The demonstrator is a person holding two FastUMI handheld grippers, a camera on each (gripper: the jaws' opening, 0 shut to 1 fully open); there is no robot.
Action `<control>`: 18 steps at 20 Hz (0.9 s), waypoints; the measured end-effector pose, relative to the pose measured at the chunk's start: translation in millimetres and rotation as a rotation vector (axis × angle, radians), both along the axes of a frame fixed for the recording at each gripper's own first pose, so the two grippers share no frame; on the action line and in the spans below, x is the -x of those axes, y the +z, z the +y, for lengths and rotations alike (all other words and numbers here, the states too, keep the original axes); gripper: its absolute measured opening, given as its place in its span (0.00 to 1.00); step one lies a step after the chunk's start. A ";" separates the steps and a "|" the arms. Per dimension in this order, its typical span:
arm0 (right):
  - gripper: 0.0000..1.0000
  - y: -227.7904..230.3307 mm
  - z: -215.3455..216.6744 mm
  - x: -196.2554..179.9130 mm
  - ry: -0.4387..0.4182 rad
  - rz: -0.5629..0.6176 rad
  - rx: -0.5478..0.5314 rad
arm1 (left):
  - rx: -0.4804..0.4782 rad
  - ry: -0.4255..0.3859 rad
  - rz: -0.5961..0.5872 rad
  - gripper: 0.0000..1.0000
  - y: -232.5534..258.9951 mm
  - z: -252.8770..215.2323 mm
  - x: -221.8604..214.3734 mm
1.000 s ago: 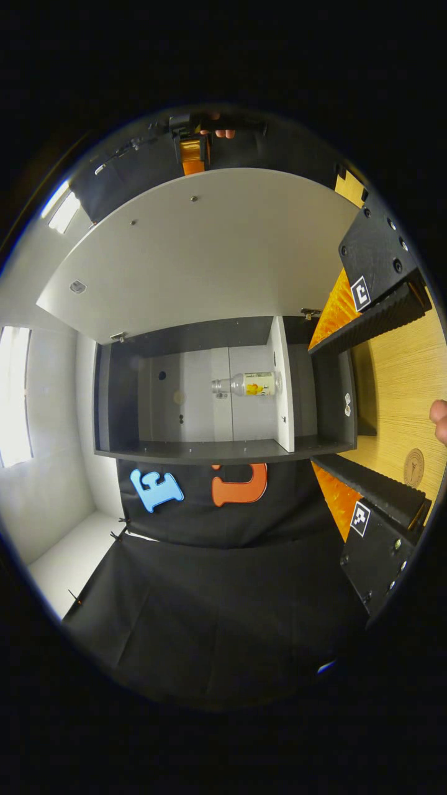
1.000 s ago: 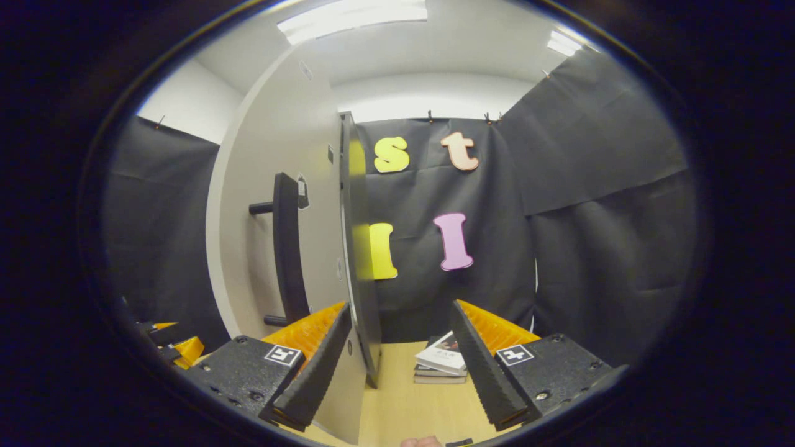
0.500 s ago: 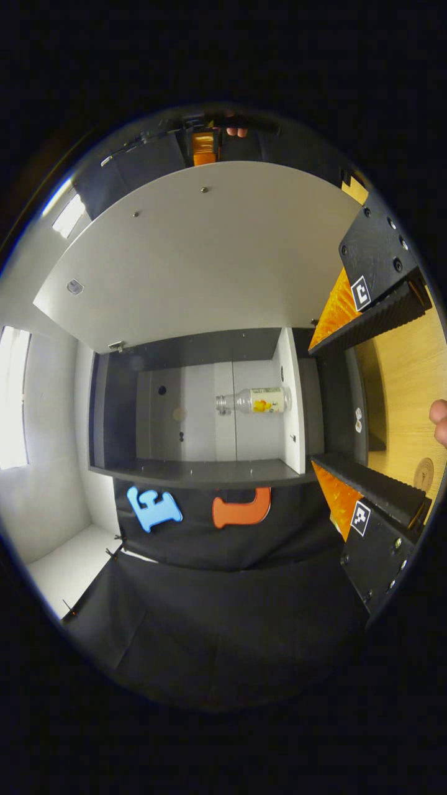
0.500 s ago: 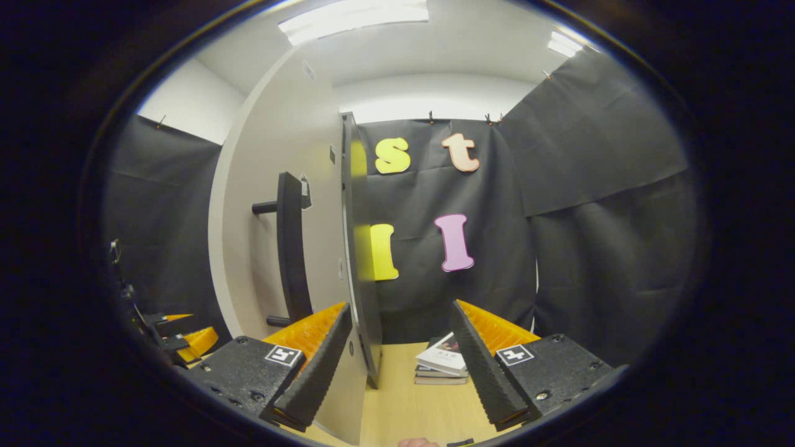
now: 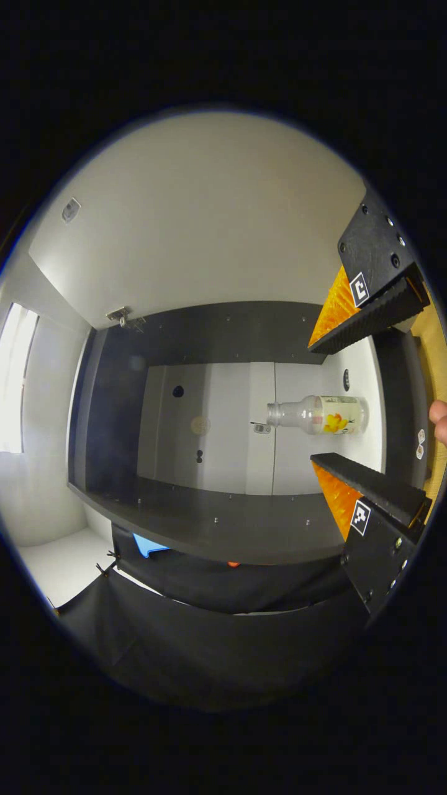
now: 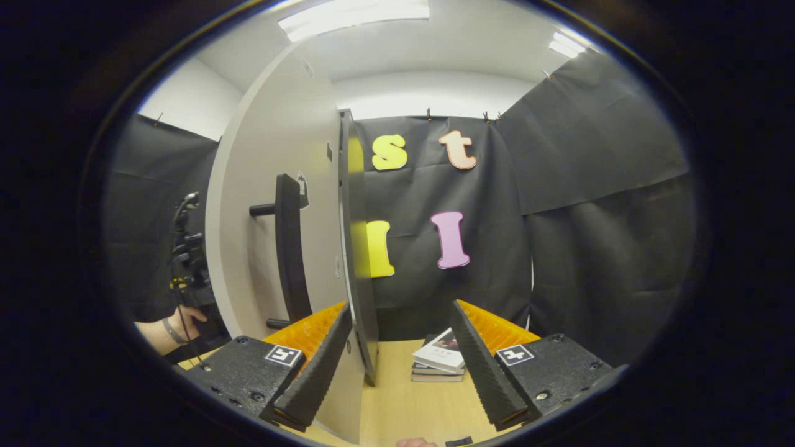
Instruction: Open the cabinet door with the right hand, grasp the bottle in the cabinet with the left hand and place it on the coaster, then close the cabinet door with the right hand.
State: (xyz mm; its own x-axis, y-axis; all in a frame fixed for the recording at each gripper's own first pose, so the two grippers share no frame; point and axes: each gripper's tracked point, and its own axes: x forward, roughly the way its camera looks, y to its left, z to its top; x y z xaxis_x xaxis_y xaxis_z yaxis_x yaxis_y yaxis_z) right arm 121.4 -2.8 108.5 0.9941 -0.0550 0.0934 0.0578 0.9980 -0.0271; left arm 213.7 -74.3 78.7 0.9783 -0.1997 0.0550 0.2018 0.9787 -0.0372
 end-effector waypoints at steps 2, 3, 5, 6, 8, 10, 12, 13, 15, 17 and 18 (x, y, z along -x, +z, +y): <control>0.99 0.1 0.0 -0.8 -0.005 -0.004 0.001 | -0.023 0.017 -0.003 0.96 2.2 -2.1 -26.8; 0.99 0.5 -1.2 -1.4 -0.008 -0.008 -0.002 | -0.029 0.023 0.004 0.96 1.0 -2.9 -42.2; 0.99 4.2 -1.9 -2.6 -0.011 -0.020 -0.011 | -0.034 0.027 0.019 0.96 -1.7 -4.7 -68.1; 0.99 5.8 -1.9 -3.8 -0.009 -0.028 -0.016 | -0.038 0.027 0.025 0.96 -2.4 -6.6 -78.3; 0.99 7.5 -2.8 -5.3 -0.008 -0.040 -0.023 | -0.042 0.031 0.045 0.96 -10.0 -8.5 -97.9; 0.98 5.2 -4.5 -8.1 -0.007 -0.040 -0.024 | -0.048 0.034 0.072 0.96 -21.2 -5.8 -108.9; 0.98 -1.1 -8.1 -12.2 -0.012 -0.029 -0.022 | -0.050 0.037 0.082 0.96 -25.7 -4.5 -117.4; 0.98 -4.4 -9.5 -14.7 -0.015 -0.021 -0.022 | -0.054 0.038 0.082 0.96 -25.7 -4.6 -119.4; 0.98 -10.6 -11.2 -19.1 -0.019 -0.005 -0.028 | -0.059 0.033 0.069 0.97 -23.7 -6.4 -123.7; 0.99 -14.1 -11.9 -21.3 -0.018 0.001 -0.041 | -0.052 0.027 0.074 0.90 -24.3 -8.8 -127.4; 0.97 -14.4 -12.5 -22.4 -0.018 0.003 -0.047 | -0.050 0.027 0.075 0.87 -24.4 -9.7 -129.7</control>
State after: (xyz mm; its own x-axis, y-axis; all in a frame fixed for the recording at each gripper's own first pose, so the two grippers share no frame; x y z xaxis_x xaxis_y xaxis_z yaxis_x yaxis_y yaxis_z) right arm 143.8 -15.4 94.1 0.9932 -0.0767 0.0874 0.0753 0.9970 0.0192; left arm 343.4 -84.0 54.3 0.9844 -0.1738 -0.0280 0.1738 0.9848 -0.0026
